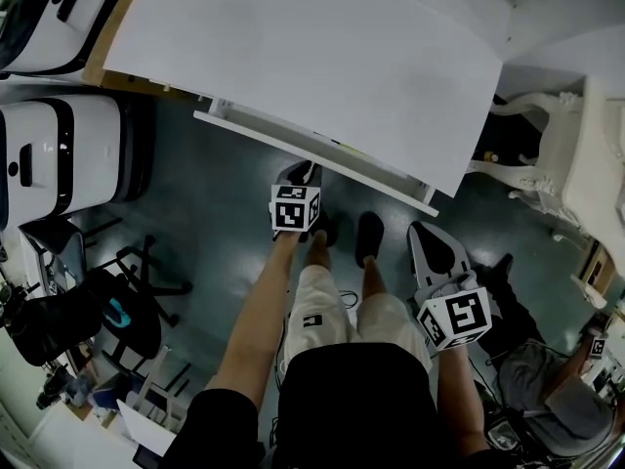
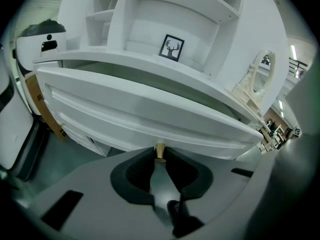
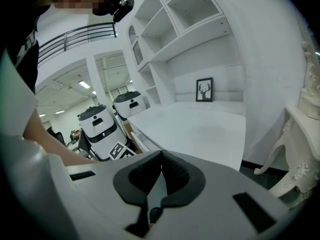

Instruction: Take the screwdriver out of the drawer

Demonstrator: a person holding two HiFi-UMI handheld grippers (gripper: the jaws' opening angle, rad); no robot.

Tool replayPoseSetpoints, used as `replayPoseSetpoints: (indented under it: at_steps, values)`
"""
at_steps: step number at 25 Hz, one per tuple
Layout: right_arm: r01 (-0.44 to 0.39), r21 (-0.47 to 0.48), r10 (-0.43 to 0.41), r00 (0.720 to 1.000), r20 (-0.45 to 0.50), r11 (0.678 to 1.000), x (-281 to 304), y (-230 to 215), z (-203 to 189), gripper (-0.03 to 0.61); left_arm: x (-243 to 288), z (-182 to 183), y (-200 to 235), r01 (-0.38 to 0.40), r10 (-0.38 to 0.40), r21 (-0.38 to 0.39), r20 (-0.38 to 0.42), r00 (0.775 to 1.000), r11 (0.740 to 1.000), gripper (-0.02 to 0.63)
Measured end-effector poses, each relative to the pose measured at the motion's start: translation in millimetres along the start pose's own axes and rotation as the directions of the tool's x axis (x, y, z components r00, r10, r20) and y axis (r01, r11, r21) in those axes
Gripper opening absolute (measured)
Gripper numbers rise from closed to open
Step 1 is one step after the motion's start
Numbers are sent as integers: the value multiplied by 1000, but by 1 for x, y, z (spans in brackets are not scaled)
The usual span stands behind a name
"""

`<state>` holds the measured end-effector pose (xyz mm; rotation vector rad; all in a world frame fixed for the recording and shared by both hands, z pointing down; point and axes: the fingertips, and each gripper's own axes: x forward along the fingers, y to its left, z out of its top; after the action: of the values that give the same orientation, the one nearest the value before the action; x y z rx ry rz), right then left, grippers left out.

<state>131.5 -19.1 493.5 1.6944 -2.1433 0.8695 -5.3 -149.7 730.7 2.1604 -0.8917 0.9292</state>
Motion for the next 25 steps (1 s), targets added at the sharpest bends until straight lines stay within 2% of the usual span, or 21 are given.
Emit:
replayPoseSetpoints:
  at_steps: [4,9,25]
  values:
    - [-16,-14,16,1000,-5,1000,1,5,0,17,-8,-11,1,-22,23,35,-13,1000,999,83]
    - [-39,-33,39,999,-17,999,3,14,0,17,-19,-26,3,-27,28,36,-29,999,999,83]
    - [-141,-109,132,987,-88,984,10,55,1,17,-62,-81,11,-21,16,-48,-111,994,999,83]
